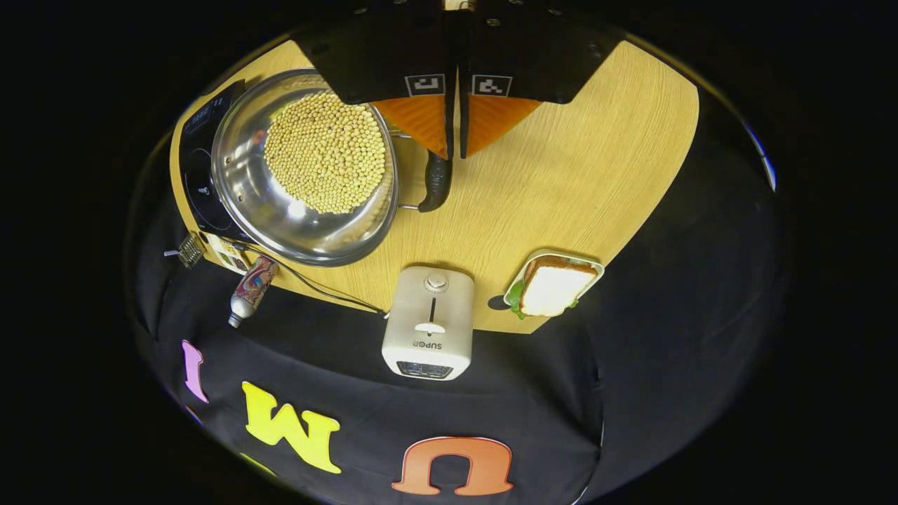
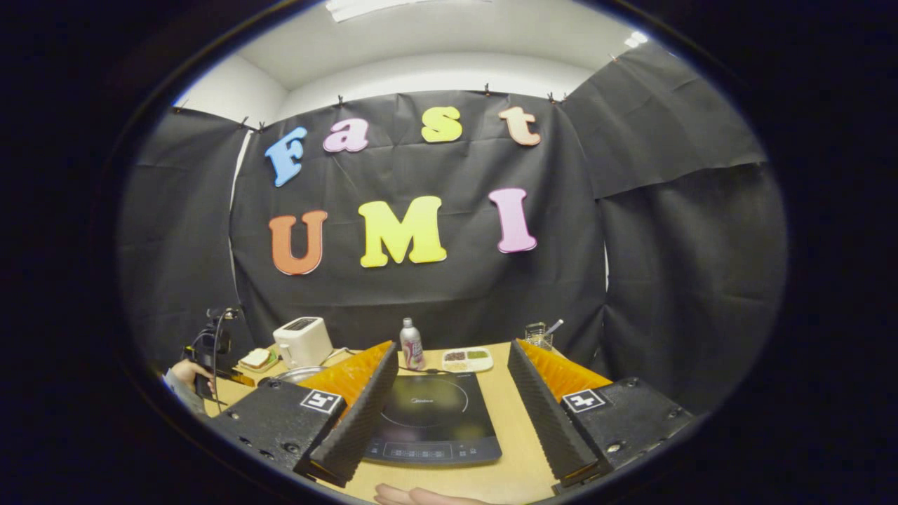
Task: First push the handle of the pot to place it horizontally, then grasp the pot with both hands and set it on the induction cooktop.
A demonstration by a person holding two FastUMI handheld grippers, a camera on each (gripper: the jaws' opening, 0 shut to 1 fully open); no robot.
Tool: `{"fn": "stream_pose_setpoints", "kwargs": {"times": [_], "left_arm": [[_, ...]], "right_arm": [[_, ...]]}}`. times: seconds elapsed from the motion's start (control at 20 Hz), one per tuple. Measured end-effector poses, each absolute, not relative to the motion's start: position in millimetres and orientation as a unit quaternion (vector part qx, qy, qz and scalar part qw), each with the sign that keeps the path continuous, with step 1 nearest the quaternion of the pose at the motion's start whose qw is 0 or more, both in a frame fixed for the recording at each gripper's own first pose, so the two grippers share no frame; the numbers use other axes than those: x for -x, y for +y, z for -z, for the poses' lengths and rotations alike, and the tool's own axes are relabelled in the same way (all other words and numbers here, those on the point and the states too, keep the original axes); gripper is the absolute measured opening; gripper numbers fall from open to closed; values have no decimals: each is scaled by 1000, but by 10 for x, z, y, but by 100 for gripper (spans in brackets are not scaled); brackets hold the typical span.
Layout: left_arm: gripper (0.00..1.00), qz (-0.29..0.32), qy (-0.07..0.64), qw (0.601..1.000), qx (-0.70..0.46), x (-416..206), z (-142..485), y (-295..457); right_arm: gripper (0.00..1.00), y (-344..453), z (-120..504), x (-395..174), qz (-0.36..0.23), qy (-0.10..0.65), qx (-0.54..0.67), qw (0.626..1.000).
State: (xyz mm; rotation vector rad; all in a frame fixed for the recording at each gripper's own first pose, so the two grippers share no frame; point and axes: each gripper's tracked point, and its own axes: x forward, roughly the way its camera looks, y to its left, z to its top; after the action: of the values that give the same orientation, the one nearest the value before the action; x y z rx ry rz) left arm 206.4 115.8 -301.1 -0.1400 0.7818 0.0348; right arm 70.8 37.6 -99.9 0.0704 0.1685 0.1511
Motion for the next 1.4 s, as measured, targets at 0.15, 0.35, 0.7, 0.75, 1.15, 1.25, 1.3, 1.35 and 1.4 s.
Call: {"fn": "stream_pose_setpoints", "kwargs": {"times": [0.15,0.35,0.7,0.75,1.15,1.25,1.3,1.35,1.4], "left_arm": [[3,-16,372,926,66,-2054,2912,1185],[36,-19,360,932,47,-2050,2768,1242],[97,-7,365,930,44,-2101,2679,1190],[96,-2,366,929,45,-2113,2682,1164],[95,18,380,924,49,-2185,2756,1108],[95,22,385,922,41,-2206,2792,1091],[95,25,388,921,34,-2218,2803,1075],[95,28,392,919,27,-2227,2822,1049],[95,31,398,917,20,-2240,2837,1023]], "right_arm": [[99,472,993,-779,-79,89,-29,992],[96,639,1057,-904,-89,105,-11,990],[97,1059,1377,-1163,-127,165,25,978],[97,1133,1469,-1224,-135,180,28,974],[98,1775,2159,-1610,-194,306,26,932],[99,1914,2320,-1664,-208,338,27,917],[99,1941,2403,-1679,-212,354,29,911],[98,1982,2473,-1715,-214,367,30,905],[100,2045,2563,-1758,-216,378,32,900]]}}
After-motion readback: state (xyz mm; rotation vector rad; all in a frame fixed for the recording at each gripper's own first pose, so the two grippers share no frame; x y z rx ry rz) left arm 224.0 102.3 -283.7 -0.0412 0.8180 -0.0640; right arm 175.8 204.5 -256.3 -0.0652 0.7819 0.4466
